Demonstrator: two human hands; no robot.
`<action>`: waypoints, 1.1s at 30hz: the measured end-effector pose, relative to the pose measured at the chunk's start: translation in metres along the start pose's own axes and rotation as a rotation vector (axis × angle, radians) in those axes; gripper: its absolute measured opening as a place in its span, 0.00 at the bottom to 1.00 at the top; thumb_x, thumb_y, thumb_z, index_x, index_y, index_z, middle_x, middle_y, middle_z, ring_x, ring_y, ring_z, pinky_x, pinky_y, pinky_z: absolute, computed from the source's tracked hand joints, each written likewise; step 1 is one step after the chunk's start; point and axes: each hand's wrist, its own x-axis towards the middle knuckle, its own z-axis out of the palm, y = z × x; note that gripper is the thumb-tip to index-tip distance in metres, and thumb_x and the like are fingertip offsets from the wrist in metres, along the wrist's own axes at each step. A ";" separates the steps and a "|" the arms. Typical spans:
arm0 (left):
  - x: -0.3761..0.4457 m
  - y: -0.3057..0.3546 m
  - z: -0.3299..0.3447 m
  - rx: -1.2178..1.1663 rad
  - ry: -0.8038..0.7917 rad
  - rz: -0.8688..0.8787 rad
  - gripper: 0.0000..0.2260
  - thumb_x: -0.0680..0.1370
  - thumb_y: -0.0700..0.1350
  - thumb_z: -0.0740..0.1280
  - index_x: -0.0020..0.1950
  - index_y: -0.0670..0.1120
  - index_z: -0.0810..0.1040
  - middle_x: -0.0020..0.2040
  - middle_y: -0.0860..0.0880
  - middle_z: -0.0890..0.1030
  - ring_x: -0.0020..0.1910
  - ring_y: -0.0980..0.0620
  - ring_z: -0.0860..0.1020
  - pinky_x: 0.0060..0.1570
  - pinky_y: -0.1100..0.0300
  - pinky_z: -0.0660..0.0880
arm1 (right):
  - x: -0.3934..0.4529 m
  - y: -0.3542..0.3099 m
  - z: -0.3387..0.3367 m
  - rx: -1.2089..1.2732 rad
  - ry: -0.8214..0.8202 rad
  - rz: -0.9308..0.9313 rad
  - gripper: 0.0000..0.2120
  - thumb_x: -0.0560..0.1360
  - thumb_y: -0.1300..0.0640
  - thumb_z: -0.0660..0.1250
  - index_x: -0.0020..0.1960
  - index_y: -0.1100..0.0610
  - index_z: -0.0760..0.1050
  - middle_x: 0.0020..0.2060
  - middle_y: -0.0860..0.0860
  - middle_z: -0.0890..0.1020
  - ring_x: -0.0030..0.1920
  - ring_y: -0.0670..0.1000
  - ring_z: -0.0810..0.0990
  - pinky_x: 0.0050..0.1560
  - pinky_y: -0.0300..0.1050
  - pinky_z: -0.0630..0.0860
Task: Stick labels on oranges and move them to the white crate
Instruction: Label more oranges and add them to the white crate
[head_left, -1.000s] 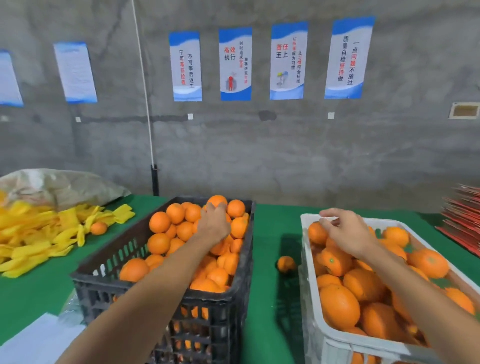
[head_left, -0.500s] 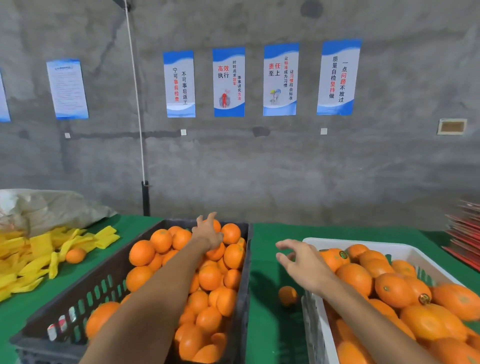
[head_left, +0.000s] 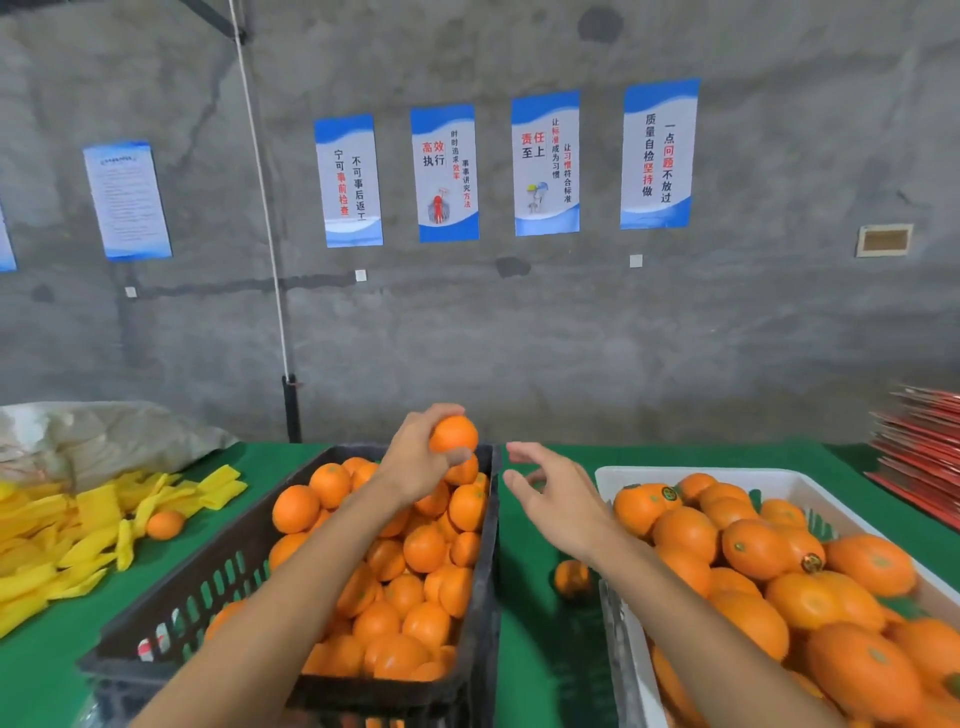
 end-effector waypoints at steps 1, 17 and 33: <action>-0.015 0.016 -0.006 -0.068 0.012 0.036 0.25 0.74 0.43 0.77 0.70 0.51 0.75 0.63 0.43 0.76 0.62 0.46 0.75 0.64 0.51 0.72 | -0.007 -0.011 0.000 0.042 0.049 -0.035 0.20 0.82 0.49 0.65 0.73 0.48 0.72 0.65 0.42 0.79 0.51 0.37 0.77 0.54 0.38 0.75; -0.313 0.062 0.097 -0.110 -0.074 0.088 0.34 0.77 0.44 0.74 0.79 0.54 0.62 0.75 0.56 0.65 0.68 0.54 0.73 0.60 0.55 0.78 | -0.282 -0.009 0.022 0.078 0.150 -0.070 0.23 0.77 0.48 0.73 0.70 0.51 0.75 0.64 0.46 0.77 0.62 0.45 0.78 0.57 0.49 0.80; -0.411 0.033 0.175 0.056 -0.198 -0.204 0.29 0.82 0.43 0.65 0.80 0.46 0.54 0.77 0.46 0.56 0.75 0.43 0.65 0.62 0.48 0.78 | -0.415 0.032 0.038 -0.367 -0.361 -0.034 0.23 0.77 0.37 0.68 0.60 0.53 0.84 0.69 0.44 0.78 0.65 0.48 0.78 0.68 0.41 0.70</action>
